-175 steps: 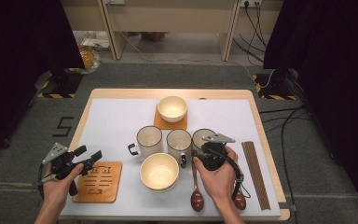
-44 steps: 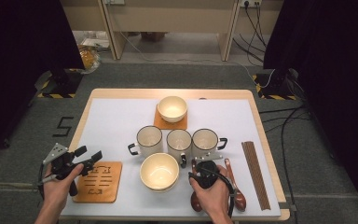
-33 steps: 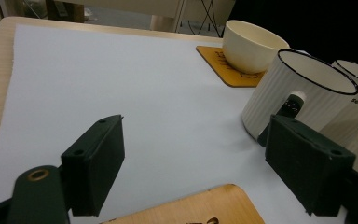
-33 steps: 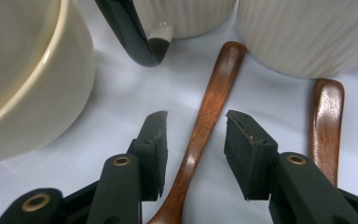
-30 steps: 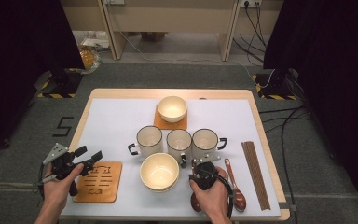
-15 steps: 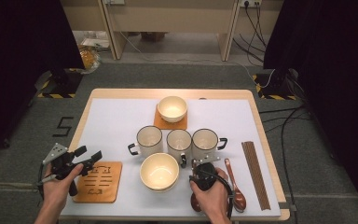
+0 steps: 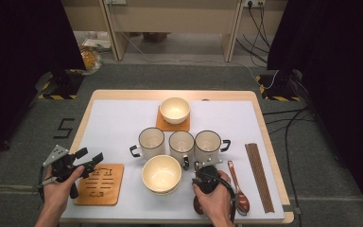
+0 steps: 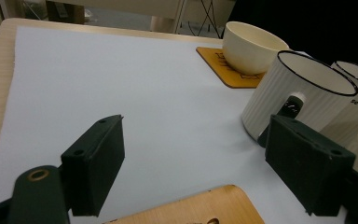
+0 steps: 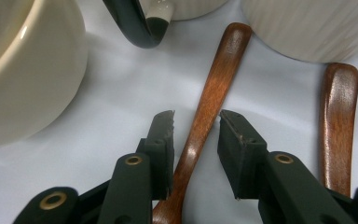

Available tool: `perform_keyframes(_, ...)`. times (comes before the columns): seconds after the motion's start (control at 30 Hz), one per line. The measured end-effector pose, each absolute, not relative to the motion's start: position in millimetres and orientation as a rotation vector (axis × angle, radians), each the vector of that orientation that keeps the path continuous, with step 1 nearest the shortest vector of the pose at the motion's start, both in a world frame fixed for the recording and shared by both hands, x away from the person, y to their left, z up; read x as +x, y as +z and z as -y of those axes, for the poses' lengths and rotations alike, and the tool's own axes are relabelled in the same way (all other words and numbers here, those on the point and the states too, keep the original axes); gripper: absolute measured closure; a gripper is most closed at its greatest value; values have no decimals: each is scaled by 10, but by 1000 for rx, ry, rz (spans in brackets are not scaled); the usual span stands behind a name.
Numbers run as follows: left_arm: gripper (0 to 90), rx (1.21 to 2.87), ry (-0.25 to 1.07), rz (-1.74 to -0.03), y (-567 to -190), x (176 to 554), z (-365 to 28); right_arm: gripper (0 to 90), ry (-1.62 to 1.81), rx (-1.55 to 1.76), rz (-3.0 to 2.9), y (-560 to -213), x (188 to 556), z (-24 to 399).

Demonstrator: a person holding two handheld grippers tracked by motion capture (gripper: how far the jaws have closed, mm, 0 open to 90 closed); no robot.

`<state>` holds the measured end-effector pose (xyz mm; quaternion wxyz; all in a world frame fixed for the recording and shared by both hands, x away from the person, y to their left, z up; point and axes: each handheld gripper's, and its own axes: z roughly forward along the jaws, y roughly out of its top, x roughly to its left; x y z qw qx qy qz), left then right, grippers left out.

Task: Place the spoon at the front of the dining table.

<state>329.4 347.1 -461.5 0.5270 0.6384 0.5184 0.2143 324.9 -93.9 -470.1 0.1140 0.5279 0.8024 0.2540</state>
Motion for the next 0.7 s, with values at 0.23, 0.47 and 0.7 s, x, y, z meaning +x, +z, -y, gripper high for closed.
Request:
perform_keyframes(0.23, 190, 1525, 512, -1238, -4613, 3293, -3471, 673, 743, 1550, -2352, -4701, 3245, 939)
perform_keyframes(0.47, 190, 1523, 512, -1239, -4614, 3293, -3475, 698, 739, 1545, -2352, -4702, 3244, 942)
perform_keyframes(0.7, 190, 1522, 514, -1241, -4611, 3291, -3479, 709, 743, 1544, -2359, -4700, 3239, 940)
